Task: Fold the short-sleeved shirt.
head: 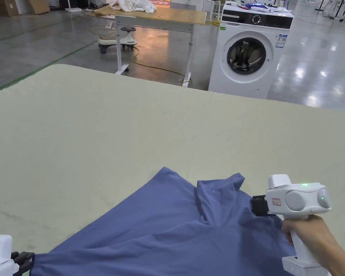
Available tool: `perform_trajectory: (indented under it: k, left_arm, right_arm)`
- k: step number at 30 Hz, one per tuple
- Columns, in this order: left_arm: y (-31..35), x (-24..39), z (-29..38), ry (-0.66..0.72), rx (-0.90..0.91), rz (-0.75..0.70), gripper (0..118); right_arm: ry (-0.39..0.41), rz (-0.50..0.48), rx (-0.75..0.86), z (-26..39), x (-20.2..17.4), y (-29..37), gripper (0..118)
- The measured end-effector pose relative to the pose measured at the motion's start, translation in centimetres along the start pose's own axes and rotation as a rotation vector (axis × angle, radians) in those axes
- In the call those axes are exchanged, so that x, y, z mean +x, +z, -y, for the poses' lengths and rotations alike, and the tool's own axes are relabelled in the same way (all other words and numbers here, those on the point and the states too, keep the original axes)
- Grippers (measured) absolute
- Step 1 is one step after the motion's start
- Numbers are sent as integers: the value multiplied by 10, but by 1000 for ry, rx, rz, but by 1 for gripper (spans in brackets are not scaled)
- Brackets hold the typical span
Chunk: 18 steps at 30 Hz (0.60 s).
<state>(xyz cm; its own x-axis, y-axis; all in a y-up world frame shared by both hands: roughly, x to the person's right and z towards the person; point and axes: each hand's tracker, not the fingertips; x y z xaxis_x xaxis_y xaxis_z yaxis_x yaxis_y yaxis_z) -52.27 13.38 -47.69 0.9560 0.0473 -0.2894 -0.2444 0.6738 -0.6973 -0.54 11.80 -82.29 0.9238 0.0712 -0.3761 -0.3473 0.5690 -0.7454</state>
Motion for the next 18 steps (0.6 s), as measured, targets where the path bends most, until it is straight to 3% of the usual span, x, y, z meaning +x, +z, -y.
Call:
perform_trajectory:
  k: [5,7,10,11,12,16,18]
  left_arm:
    - [1,2,-2,17,-6,0,1]
    - [0,3,-1,4,-9,-5,1]
    - [0,5,-1,-7,-12,-10,1]
    - [0,6,0,-9,-11,-14,1]
    - [-1,6,0,-10,-9,-15,1]
    - [3,7,0,-9,9,-18,1]
    - [8,7,-2,2,27,-18,1]
  right_arm:
    - [11,-21,-57,-2,6,-19,69]
    - [15,-22,-63,-3,4,-16,62]
    - [77,-22,-51,-3,-8,-13,33]
    - [81,-20,-51,-4,-10,-13,12]
    - [89,-9,-43,-4,-11,-13,3]
    - [134,16,-15,-2,-18,-5,2]
    - [93,25,31,-2,-14,8,2]
